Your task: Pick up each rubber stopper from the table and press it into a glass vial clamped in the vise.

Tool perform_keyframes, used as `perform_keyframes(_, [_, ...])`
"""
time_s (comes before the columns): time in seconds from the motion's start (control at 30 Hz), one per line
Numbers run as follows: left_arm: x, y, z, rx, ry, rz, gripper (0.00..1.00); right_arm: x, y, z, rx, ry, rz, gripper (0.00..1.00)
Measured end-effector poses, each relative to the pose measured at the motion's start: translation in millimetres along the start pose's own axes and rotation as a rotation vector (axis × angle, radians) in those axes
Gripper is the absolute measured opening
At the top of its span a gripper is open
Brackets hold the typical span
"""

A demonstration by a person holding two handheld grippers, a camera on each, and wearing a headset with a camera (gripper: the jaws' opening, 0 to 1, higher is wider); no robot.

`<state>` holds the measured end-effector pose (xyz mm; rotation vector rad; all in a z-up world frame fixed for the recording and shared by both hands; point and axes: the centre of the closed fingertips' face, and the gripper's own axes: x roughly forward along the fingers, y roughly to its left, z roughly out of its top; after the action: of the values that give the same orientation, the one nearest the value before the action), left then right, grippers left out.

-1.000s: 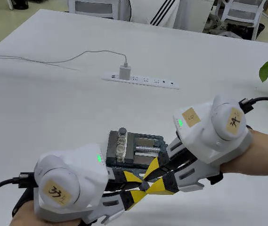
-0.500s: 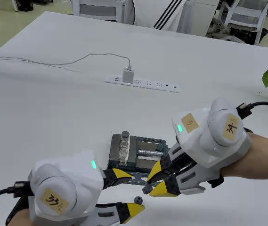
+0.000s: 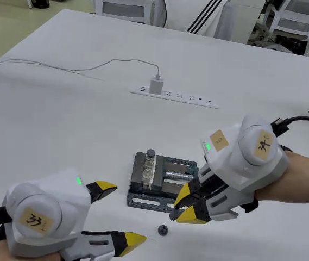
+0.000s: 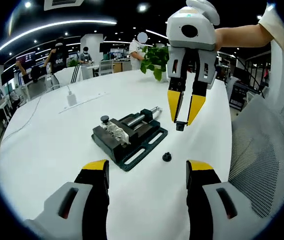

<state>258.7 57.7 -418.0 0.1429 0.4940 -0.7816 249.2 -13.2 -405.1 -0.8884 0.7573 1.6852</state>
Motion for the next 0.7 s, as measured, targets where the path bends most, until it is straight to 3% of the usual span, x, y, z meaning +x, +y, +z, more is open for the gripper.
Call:
perform_keyframes(0.4, [-6.3,12.2,-0.8,0.009,-0.005,0.060,0.76,-10.3,-40.3,7.7,-0.048,0.043,-0.033,0.06])
perform_keyframes(0.7, [-8.0,14.7,-0.3,0.027,0.001,0.062,0.79,-16.4,-72.6,16.8,-0.157,0.136,-0.062,0.06])
